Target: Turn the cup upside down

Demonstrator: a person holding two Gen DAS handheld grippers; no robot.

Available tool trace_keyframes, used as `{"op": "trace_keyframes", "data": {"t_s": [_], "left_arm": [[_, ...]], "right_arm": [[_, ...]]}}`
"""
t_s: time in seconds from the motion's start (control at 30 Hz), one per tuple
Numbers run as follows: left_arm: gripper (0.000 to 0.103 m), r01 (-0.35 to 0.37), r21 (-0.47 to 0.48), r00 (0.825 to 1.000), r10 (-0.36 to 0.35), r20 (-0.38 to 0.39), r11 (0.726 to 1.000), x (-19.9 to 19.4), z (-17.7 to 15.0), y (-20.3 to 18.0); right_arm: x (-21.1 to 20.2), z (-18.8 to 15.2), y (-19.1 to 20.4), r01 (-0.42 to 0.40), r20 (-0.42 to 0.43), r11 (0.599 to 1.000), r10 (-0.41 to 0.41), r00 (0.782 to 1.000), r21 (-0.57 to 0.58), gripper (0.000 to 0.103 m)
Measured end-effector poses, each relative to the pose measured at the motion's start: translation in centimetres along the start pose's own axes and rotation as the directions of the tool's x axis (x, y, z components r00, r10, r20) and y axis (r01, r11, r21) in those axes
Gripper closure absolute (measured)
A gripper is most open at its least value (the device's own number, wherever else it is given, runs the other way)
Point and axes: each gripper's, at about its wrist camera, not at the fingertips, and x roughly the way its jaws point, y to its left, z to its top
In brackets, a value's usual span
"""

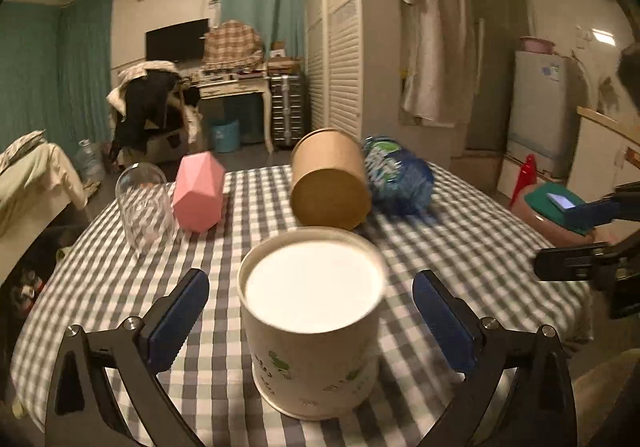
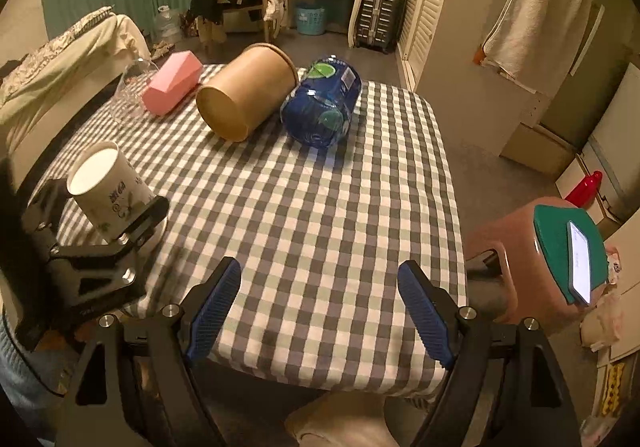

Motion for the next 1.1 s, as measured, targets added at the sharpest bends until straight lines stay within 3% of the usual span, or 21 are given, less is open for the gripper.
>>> {"op": "trace_keyframes", "data": {"t_s": [0.13,0.23,0.33,0.43,0.57,0.7,0.93,1.1], "left_arm": [[0.0,-0.009,-0.008,1.0,0.01,0.021,1.0,-2.2,1.8,0.0],[0.0,-0.029,-0.02,0.996,0.031,0.084,0.999,-4.9,3.6,0.6],[0.0,-0.051,-0.021,0.994,0.053,0.099,0.998,-7.2,5.2,1.4],[0.0,-0.073,-0.053,0.991,0.078,0.108,0.996,-9.5,5.6,2.6],[0.0,-0.088,-0.113,0.988,0.102,0.115,0.99,-12.4,5.0,4.1],[0.0,-0.11,-0.141,0.984,0.127,0.124,0.984,-14.7,3.8,4.9],[0.0,-0.161,-0.16,0.978,0.178,0.104,0.974,-16.5,0.1,5.8],[0.0,-0.154,-0.178,0.984,0.167,0.064,0.972,-16.2,-1.9,6.4]], "right_arm": [[-1.1,0.1,0.2,-0.017,0.035,1.0,0.016,0.999,0.021,0.022],[-3.0,0.2,0.4,-0.022,0.091,0.999,0.019,0.996,0.032,0.022],[-5.4,0.2,0.8,-0.022,0.158,0.999,0.015,0.987,0.041,0.022],[-8.0,-0.3,1.6,-0.015,0.249,0.999,0.003,0.969,0.046,0.013],[-10.7,-1.7,2.8,-0.037,0.356,0.996,0.008,0.934,0.076,0.007],[-12.0,-3.4,3.8,-0.069,0.412,0.991,0.017,0.911,0.111,0.0],[-11.9,-6.6,5.3,-0.048,0.446,0.992,-0.009,0.895,0.116,0.0],[-10.3,-8.3,6.2,-0.023,0.427,0.994,-0.024,0.904,0.105,0.0]]}}
